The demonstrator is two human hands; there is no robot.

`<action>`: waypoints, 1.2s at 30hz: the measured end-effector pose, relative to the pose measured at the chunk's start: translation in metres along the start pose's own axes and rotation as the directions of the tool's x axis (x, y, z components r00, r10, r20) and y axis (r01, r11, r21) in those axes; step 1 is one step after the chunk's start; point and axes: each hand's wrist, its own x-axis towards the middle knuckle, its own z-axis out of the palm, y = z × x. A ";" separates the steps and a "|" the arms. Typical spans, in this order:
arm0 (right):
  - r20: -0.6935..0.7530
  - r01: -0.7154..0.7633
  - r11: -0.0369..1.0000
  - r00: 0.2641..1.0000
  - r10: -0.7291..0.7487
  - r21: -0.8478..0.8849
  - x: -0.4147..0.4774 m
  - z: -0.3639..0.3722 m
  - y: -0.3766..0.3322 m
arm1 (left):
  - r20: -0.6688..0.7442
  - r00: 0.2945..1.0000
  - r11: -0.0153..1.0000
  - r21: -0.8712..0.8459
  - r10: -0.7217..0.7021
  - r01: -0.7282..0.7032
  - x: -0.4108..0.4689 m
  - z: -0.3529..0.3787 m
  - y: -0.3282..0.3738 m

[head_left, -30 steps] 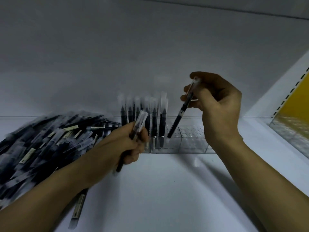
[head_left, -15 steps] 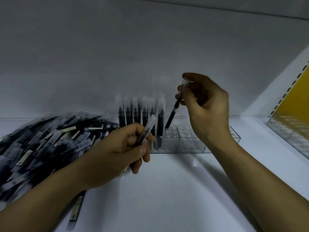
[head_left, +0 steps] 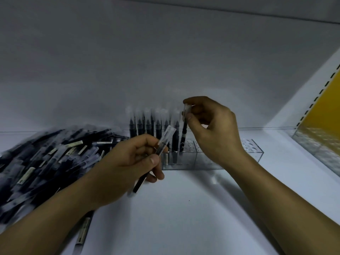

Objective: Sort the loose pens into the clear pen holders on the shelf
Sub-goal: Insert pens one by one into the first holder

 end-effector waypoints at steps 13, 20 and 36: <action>0.188 0.081 0.918 0.968 -0.164 0.388 -0.018 0.004 -0.021 | -0.116 0.987 0.994 -0.008 0.111 -0.113 -0.001 -0.001 0.005; 0.038 -0.023 0.834 0.999 0.003 0.551 -0.004 -0.007 -0.020 | 0.018 0.995 0.865 0.493 0.095 -0.092 -0.005 0.005 -0.005; -0.309 0.041 0.965 0.950 0.043 0.259 0.011 -0.022 -0.011 | 0.345 0.939 0.676 0.689 0.011 -0.261 -0.007 0.005 -0.018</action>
